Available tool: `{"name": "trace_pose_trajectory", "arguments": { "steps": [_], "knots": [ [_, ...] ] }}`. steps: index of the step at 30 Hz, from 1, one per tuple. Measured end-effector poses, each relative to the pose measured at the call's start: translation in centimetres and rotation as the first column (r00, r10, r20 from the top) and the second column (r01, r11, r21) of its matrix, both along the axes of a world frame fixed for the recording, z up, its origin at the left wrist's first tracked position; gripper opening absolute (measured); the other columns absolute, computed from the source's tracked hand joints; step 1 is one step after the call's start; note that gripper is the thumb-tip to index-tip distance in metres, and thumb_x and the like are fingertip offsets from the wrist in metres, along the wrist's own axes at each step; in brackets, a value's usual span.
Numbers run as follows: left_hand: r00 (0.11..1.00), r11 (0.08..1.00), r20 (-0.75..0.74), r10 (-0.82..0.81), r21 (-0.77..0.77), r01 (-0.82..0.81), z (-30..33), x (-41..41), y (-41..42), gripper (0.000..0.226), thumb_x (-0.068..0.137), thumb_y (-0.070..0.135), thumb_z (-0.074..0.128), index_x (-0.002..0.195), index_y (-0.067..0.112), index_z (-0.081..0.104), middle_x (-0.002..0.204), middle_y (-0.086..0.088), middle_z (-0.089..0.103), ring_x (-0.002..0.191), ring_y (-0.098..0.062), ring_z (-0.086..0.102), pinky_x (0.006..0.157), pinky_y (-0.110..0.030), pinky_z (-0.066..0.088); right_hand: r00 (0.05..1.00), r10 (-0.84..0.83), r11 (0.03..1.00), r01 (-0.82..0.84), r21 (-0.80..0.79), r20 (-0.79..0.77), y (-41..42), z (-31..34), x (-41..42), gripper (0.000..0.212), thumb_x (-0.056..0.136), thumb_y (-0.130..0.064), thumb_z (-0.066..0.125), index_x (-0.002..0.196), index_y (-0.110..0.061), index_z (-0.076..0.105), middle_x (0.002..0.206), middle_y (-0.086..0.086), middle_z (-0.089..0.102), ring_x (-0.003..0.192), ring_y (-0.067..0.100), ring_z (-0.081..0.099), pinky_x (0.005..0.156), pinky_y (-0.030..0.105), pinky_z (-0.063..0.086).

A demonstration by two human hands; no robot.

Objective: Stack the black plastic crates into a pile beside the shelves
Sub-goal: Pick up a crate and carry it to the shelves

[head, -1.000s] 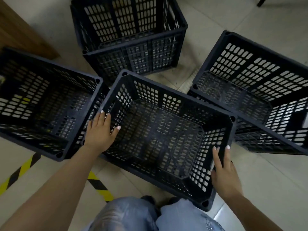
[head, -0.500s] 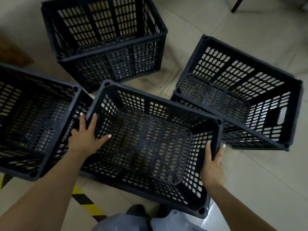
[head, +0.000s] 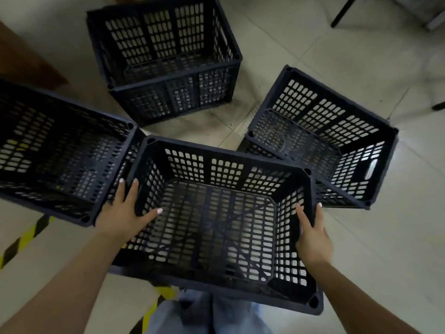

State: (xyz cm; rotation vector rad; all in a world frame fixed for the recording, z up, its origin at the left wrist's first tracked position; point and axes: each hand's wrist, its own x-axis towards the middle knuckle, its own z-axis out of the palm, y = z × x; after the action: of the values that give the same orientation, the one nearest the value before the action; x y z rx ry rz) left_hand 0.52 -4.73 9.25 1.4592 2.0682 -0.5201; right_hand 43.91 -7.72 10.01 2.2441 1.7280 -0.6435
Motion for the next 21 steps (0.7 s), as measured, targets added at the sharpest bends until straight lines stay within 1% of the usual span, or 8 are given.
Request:
{"name": "trace_pose_trajectory", "arguments": {
  "steps": [3, 5, 7, 10, 12, 15, 18, 21],
  "knots": [
    [0.996, 0.997, 0.027, 0.079, 0.003, -0.08, 4.4, -0.2, -2.5, 0.111, 0.062, 0.091, 0.029, 0.151, 0.035, -0.008, 0.161, 0.001, -0.01, 0.136, -0.043, 0.031, 0.105, -0.048, 0.037, 0.999, 0.036, 0.999, -0.036, 0.012, -0.004, 0.0, 4.6, -0.1, 0.08, 0.085, -0.009, 0.059, 0.149, -0.036, 0.02, 0.16, 0.011, 0.0, 0.111, 0.037, 0.054, 0.074, 0.039, 0.053],
    [0.989, 0.99, 0.049, 0.139, 0.019, -0.14, 7.9, 0.0, -3.9, 0.107, 0.067, 0.087, 0.034, 0.152, 0.034, -0.005, 0.161, 0.0, -0.01, 0.137, -0.042, 0.031, 0.102, -0.047, 0.038, 0.997, 0.081, 0.996, -0.081, 0.033, -0.007, 0.6, 7.6, -0.4, 0.077, 0.086, -0.012, 0.06, 0.149, -0.034, 0.02, 0.16, 0.012, 0.002, 0.107, 0.039, 0.056, 0.069, 0.037, 0.051],
    [0.98, 0.981, 0.07, 0.189, 0.038, -0.192, 11.1, 0.0, -5.2, 0.102, 0.074, 0.081, 0.04, 0.152, 0.032, -0.003, 0.161, 0.0, -0.009, 0.133, -0.043, 0.035, 0.095, -0.045, 0.042, 0.993, 0.117, 0.992, -0.117, 0.044, -0.002, 1.5, 10.4, -0.9, 0.074, 0.088, -0.025, 0.062, 0.149, -0.034, 0.02, 0.16, 0.012, 0.003, 0.114, 0.039, 0.054, 0.07, 0.037, 0.051],
    [0.972, 0.97, 0.042, 0.232, 0.064, -0.235, 14.9, -0.7, -7.4, 0.102, 0.073, 0.083, 0.034, 0.152, 0.032, -0.004, 0.162, 0.0, -0.009, 0.129, -0.046, 0.038, 0.093, -0.046, 0.043, 0.984, 0.177, 0.982, -0.177, 0.063, 0.0, 2.7, 14.1, -2.0, 0.076, 0.087, -0.043, 0.062, 0.149, -0.033, 0.019, 0.16, 0.011, 0.003, 0.12, 0.037, 0.052, 0.071, 0.037, 0.053],
    [0.959, 0.955, 0.014, 0.282, 0.086, -0.282, 16.6, -1.5, -9.3, 0.102, 0.071, 0.085, 0.03, 0.152, 0.032, -0.004, 0.162, -0.001, -0.007, 0.124, -0.046, 0.043, 0.092, -0.045, 0.044, 0.974, 0.227, 0.972, -0.226, 0.07, -0.005, 3.4, 16.0, -3.1, 0.078, 0.086, -0.048, 0.06, 0.15, -0.034, 0.017, 0.16, 0.01, 0.001, 0.12, 0.037, 0.053, 0.071, 0.037, 0.054],
    [0.923, 0.915, 0.012, 0.384, 0.128, -0.382, 18.5, -2.6, -12.4, 0.103, 0.069, 0.086, 0.029, 0.152, 0.033, -0.001, 0.162, -0.001, -0.004, 0.117, -0.045, 0.048, 0.092, -0.046, 0.044, 0.953, 0.303, 0.951, -0.301, 0.068, -0.009, 4.3, 18.0, -5.3, 0.079, 0.086, -0.052, 0.058, 0.15, -0.035, 0.015, 0.16, 0.01, 0.0, 0.12, 0.037, 0.052, 0.068, 0.037, 0.055],
    [0.887, 0.872, 0.03, 0.46, 0.171, -0.458, 19.5, -3.9, -16.2, 0.101, 0.07, 0.087, 0.031, 0.152, 0.035, 0.004, 0.162, 0.001, -0.003, 0.115, -0.045, 0.05, 0.092, -0.046, 0.045, 0.923, 0.384, 0.918, -0.381, 0.11, -0.006, 4.5, 19.3, -7.8, 0.078, 0.084, -0.054, 0.059, 0.149, -0.035, 0.018, 0.159, 0.011, 0.005, 0.119, 0.038, 0.052, 0.064, 0.036, 0.054],
    [0.863, 0.842, 0.059, 0.502, 0.196, -0.503, 19.8, -4.7, -20.2, 0.101, 0.067, 0.091, 0.026, 0.151, 0.039, 0.009, 0.162, 0.006, -0.003, 0.111, -0.042, 0.055, 0.088, -0.044, 0.048, 0.901, 0.433, 0.895, -0.427, 0.127, -0.022, 4.4, 20.4, -9.8, 0.079, 0.083, -0.056, 0.06, 0.148, -0.034, 0.021, 0.157, 0.01, 0.01, 0.118, 0.038, 0.053, 0.065, 0.038, 0.054]
  ]
}}
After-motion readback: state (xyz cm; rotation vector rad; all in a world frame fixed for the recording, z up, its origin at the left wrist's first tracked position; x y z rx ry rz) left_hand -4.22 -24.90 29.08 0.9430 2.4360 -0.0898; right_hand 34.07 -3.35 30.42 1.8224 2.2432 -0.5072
